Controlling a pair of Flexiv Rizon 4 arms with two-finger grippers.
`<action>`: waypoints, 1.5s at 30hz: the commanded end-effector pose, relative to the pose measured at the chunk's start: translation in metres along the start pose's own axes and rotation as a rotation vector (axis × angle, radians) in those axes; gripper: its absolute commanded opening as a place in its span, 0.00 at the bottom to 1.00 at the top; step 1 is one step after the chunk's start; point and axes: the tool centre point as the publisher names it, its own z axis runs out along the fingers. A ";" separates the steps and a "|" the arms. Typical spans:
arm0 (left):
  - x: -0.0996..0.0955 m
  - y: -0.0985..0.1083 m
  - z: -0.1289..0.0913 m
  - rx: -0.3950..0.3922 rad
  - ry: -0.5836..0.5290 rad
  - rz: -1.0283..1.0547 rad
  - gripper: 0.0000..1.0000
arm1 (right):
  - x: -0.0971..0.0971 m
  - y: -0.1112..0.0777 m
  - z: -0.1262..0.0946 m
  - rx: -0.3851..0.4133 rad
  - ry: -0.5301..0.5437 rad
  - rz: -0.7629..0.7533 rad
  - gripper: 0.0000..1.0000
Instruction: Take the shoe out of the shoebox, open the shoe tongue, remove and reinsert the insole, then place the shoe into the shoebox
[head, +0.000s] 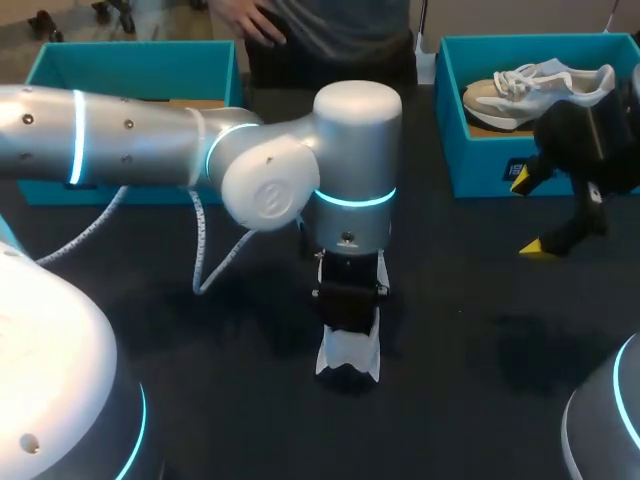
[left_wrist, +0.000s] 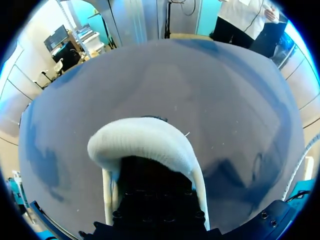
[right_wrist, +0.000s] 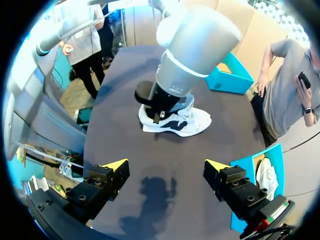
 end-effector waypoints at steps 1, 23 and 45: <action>0.002 0.001 0.017 -0.095 -0.016 -0.001 0.00 | -0.002 0.001 0.002 0.004 0.002 0.002 1.00; 0.008 0.073 0.006 -0.320 -0.021 0.023 0.00 | -0.002 0.001 0.002 0.004 0.002 0.002 1.00; -0.008 0.015 -0.039 -0.202 -0.104 0.138 0.00 | -0.002 0.001 0.002 0.004 0.002 0.002 1.00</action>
